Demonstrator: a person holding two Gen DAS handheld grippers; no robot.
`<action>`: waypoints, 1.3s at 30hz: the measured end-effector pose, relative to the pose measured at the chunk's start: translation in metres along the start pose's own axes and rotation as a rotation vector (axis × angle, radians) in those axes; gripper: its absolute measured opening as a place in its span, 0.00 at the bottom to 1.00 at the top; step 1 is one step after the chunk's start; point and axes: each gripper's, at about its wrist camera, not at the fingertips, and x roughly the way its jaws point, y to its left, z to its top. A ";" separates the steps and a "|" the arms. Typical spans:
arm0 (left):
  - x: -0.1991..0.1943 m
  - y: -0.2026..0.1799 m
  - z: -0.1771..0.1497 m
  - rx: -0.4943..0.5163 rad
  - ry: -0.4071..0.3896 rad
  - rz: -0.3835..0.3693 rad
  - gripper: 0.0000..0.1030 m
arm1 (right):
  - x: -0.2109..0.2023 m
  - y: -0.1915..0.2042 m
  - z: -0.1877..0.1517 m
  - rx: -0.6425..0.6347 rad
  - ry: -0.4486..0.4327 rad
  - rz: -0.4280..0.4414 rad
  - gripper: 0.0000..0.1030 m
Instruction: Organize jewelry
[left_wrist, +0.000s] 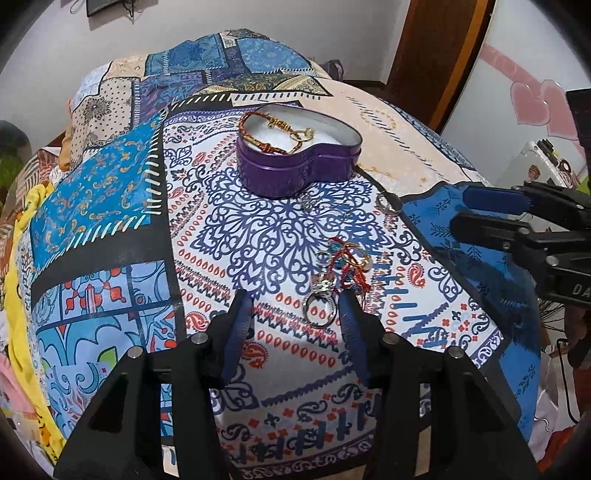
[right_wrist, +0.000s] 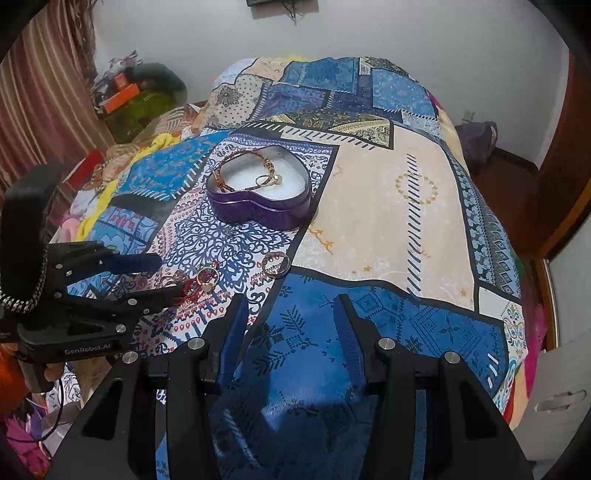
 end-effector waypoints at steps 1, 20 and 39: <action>0.000 -0.001 0.000 0.002 -0.006 0.001 0.44 | 0.002 -0.001 0.001 0.002 0.002 0.002 0.43; 0.000 0.021 0.009 -0.052 -0.079 0.000 0.17 | 0.030 0.006 0.016 -0.077 0.003 0.004 0.43; -0.020 0.028 0.024 -0.089 -0.164 -0.019 0.17 | 0.029 0.009 0.020 -0.080 -0.006 0.009 0.19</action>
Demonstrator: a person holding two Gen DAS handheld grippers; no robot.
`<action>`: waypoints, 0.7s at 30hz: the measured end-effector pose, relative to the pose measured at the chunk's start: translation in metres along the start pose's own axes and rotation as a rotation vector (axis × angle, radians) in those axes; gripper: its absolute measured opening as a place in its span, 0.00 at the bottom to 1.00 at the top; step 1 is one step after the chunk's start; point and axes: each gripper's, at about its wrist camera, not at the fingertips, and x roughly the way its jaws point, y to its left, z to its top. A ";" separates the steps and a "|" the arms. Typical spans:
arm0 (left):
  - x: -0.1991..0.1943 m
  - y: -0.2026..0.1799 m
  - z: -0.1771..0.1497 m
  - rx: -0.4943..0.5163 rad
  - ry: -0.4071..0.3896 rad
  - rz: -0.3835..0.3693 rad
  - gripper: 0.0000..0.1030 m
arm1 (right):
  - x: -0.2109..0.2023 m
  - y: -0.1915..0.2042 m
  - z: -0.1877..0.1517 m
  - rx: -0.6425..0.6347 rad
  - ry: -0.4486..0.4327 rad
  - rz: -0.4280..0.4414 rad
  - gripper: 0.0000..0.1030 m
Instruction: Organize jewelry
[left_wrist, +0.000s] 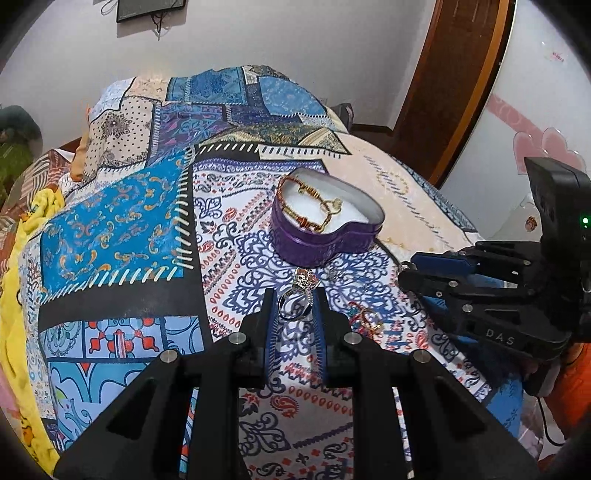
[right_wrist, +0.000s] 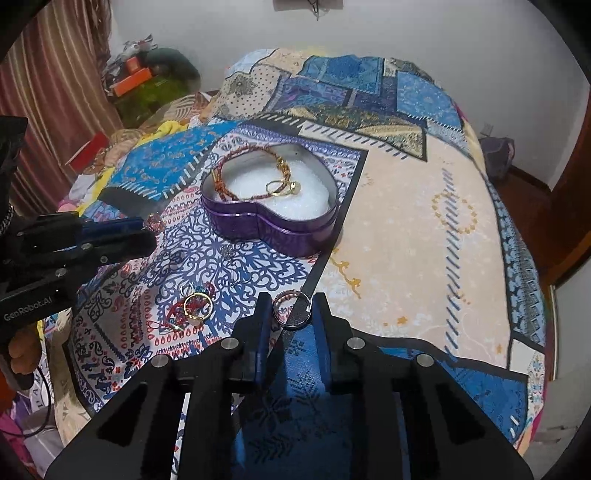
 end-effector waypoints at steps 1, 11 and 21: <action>-0.003 -0.002 0.001 0.002 -0.007 -0.001 0.17 | -0.003 0.000 0.001 0.004 -0.005 0.001 0.19; -0.045 -0.019 0.015 0.031 -0.102 0.006 0.17 | -0.051 0.006 0.012 0.011 -0.124 -0.017 0.19; -0.071 -0.027 0.033 0.050 -0.181 0.019 0.17 | -0.079 0.015 0.030 0.004 -0.228 -0.015 0.19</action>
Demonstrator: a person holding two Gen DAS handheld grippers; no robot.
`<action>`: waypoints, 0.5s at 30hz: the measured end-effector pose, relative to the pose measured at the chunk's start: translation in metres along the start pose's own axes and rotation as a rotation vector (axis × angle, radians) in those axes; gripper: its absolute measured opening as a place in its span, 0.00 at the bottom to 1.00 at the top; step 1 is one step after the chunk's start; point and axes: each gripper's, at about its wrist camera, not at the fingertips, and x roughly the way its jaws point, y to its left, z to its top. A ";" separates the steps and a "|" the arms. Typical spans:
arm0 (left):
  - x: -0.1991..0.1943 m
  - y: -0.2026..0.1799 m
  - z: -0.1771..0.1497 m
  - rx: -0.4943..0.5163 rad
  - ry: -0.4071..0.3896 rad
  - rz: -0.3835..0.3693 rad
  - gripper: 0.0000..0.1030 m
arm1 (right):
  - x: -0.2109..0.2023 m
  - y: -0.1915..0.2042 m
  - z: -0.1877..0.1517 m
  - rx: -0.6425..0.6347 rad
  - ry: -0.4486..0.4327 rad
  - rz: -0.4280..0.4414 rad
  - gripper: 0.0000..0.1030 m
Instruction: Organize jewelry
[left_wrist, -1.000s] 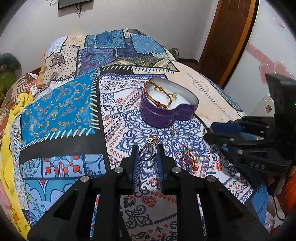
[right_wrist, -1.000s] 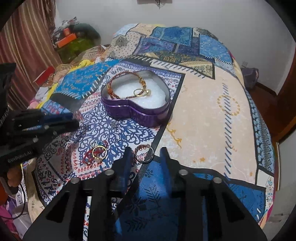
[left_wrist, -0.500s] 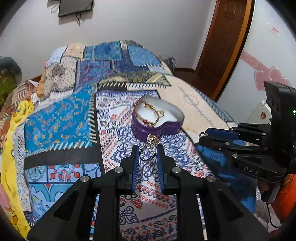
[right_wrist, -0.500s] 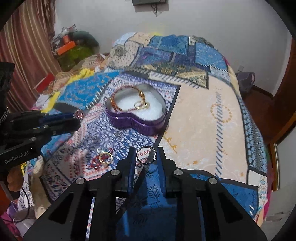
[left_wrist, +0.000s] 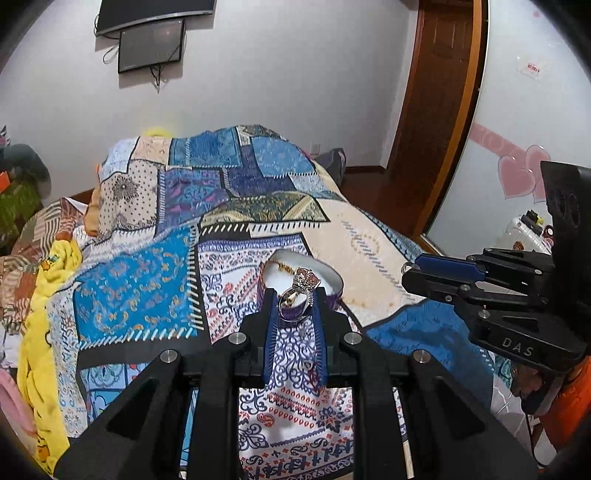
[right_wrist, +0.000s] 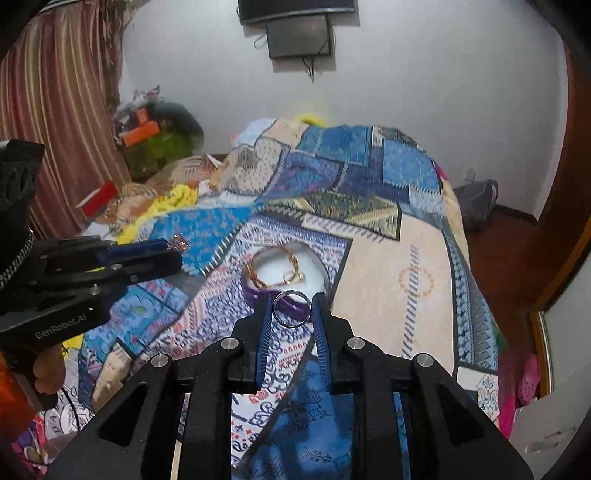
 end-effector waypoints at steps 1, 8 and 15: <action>-0.001 0.000 0.002 -0.001 -0.004 0.000 0.17 | -0.001 0.000 0.001 0.000 -0.006 0.001 0.19; 0.004 0.003 0.014 -0.004 -0.018 0.006 0.17 | 0.001 -0.002 0.010 0.002 -0.036 0.004 0.19; 0.020 0.008 0.023 -0.012 -0.009 0.001 0.17 | 0.016 -0.010 0.017 0.021 -0.035 0.006 0.19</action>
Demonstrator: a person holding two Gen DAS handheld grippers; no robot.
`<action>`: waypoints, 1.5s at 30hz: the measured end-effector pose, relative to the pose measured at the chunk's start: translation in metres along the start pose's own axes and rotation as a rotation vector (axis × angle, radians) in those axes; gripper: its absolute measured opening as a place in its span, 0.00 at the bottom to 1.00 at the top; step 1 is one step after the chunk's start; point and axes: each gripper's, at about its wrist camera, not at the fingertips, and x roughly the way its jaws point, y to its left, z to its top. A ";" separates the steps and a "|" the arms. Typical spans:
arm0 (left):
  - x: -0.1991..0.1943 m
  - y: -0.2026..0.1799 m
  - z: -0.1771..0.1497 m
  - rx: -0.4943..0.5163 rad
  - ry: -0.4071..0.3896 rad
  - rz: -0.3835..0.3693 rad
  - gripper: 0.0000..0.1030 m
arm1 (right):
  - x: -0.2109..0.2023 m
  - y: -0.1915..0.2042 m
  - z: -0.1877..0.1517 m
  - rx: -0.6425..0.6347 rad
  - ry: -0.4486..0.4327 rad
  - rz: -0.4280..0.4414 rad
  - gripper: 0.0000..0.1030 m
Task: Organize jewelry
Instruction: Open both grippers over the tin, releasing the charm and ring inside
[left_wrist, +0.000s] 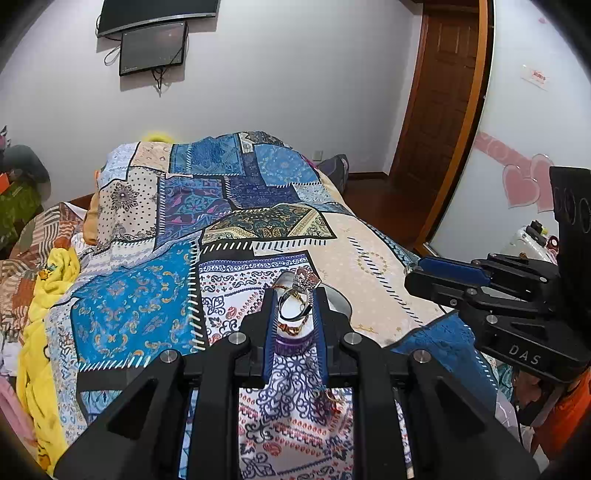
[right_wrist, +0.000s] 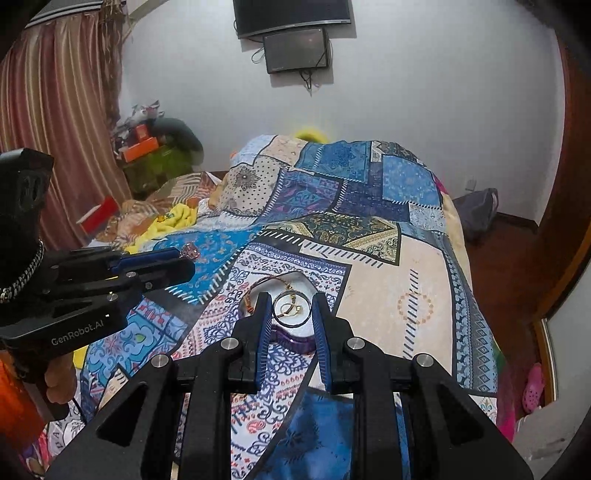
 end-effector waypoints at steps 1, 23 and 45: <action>0.003 0.001 0.001 -0.001 0.003 -0.003 0.17 | 0.001 -0.001 0.000 0.002 0.001 0.001 0.19; 0.102 0.019 0.002 -0.015 0.189 -0.076 0.17 | 0.080 -0.019 -0.001 -0.015 0.178 0.039 0.19; 0.113 0.023 0.009 -0.012 0.188 -0.088 0.17 | 0.102 -0.019 -0.007 -0.027 0.243 0.070 0.19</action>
